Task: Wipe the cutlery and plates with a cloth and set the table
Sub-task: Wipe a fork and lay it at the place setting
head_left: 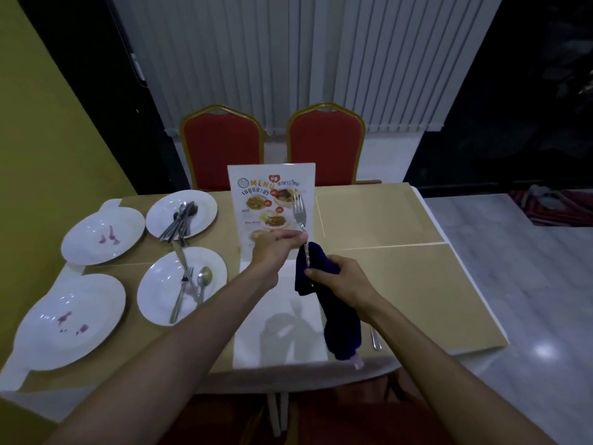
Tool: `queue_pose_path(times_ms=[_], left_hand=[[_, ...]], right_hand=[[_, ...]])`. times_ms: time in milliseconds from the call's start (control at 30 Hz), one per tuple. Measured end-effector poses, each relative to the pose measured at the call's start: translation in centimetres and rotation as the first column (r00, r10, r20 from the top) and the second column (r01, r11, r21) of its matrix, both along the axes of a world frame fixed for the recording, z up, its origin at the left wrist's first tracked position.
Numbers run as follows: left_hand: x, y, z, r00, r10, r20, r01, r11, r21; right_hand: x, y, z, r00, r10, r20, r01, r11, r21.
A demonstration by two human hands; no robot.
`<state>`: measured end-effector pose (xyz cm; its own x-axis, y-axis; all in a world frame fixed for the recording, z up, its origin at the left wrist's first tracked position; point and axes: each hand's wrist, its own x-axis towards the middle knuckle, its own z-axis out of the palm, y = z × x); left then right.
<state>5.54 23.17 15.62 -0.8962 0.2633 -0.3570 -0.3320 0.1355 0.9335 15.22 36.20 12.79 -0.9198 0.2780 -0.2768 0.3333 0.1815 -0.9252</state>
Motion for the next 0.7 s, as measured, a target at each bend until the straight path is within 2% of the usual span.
queue_pose_path(times_ms=[133, 233, 333, 433, 567, 633, 700], left_hand=[[-1.4, 3.0, -1.8, 0.992, 0.108, 0.058, -0.116, 0.98, 0.161], [-0.2, 5.7, -5.6, 0.999, 0.003, 0.038, -0.003, 1.0, 0.019], [2.8, 8.0, -11.3, 0.985, -0.067, 0.157, 0.09, 0.986, -0.141], [5.5, 9.8, -15.7, 0.973, -0.085, 0.214, 0.149, 0.942, -0.3], [7.2, 11.6, -18.5, 0.95, -0.023, 0.311, 0.124, 0.943, -0.309], [7.5, 12.1, -19.6, 0.962, -0.059, 0.266, 0.157, 0.918, -0.365], [7.8, 12.3, -20.8, 0.983, -0.119, 0.143, 0.175, 0.852, -0.493]], right_hand=[[2.2, 3.0, -2.8, 0.995, -0.005, 0.103, 0.002, 0.999, 0.037], [3.4, 6.4, -5.3, 0.975, -0.154, 0.158, 0.15, 0.988, 0.042], [3.5, 9.4, -6.8, 0.934, -0.319, 0.161, 0.321, 0.947, 0.012], [3.7, 11.6, -8.5, 0.914, -0.361, 0.183, 0.37, 0.929, -0.015], [4.6, 13.3, -10.8, 0.9, -0.377, 0.219, 0.389, 0.921, -0.016], [5.1, 13.8, -11.7, 0.893, -0.386, 0.231, 0.399, 0.917, -0.012], [5.4, 14.4, -12.6, 0.889, -0.385, 0.248, 0.4, 0.916, -0.01]])
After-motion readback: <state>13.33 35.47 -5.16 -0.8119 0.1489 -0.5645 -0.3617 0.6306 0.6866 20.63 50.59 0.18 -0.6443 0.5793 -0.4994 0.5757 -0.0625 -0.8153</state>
